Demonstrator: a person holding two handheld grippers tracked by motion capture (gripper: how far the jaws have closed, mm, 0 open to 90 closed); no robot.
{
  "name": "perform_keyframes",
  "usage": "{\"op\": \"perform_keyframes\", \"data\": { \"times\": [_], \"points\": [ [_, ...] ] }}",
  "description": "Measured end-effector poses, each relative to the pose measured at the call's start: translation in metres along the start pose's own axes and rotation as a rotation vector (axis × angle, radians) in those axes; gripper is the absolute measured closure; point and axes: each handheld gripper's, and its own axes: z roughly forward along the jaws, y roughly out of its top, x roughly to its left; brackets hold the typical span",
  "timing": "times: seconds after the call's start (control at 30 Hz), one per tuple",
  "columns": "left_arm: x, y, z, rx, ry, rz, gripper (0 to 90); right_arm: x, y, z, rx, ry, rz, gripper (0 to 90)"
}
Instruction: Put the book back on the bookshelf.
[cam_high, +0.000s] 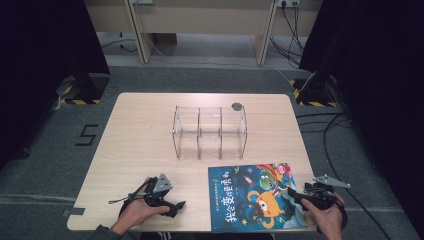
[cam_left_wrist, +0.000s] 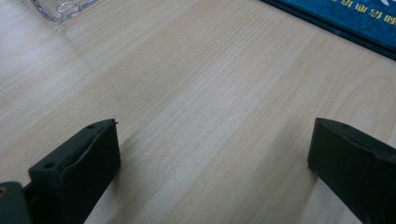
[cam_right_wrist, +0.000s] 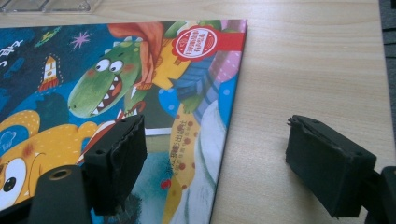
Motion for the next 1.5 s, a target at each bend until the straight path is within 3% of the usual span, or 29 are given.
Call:
{"op": "perform_keyframes", "data": {
  "times": [0.5, 0.6, 0.77, 0.93, 1.03, 1.13, 1.23, 1.4, 1.5],
  "points": [
    [-0.001, 0.002, 0.000, 0.013, 0.003, -0.001, 2.7, 0.002, 0.000, 0.001, 0.012, 0.015, -0.018, 24.4],
    [-0.002, 0.000, 0.000, -0.009, -0.035, 0.036, 2.6, 0.003, 0.000, 0.001, 0.013, 0.020, -0.022, 24.4],
    [-0.007, 0.000, 0.000, -0.001, -0.077, 0.079, 2.7, 0.004, 0.000, 0.001, 0.014, 0.031, -0.023, 24.5],
    [-0.013, 0.002, 0.002, -0.008, -0.101, 0.097, 2.7, 0.007, 0.001, 0.003, 0.018, 0.054, -0.031, 24.9],
    [-0.018, 0.003, 0.003, -0.006, -0.111, 0.104, 3.5, 0.011, 0.001, 0.005, 0.015, 0.099, -0.019, 25.4],
    [-0.021, 0.006, 0.004, -0.006, -0.095, 0.086, 6.7, 0.015, 0.001, 0.007, 0.018, 0.101, -0.015, 21.3],
    [-0.021, 0.007, 0.005, -0.021, -0.106, 0.060, 10.7, 0.016, 0.001, 0.007, 0.012, 0.116, 0.016, 19.9],
    [-0.023, 0.008, 0.004, -0.039, -0.185, -0.002, 11.8, 0.020, -0.001, 0.009, 0.011, 0.202, 0.056, 20.1],
    [-0.025, 0.009, 0.004, -0.044, -0.230, -0.033, 13.0, 0.027, 0.000, 0.011, 0.019, 0.211, 0.047, 20.0]
  ]
}}
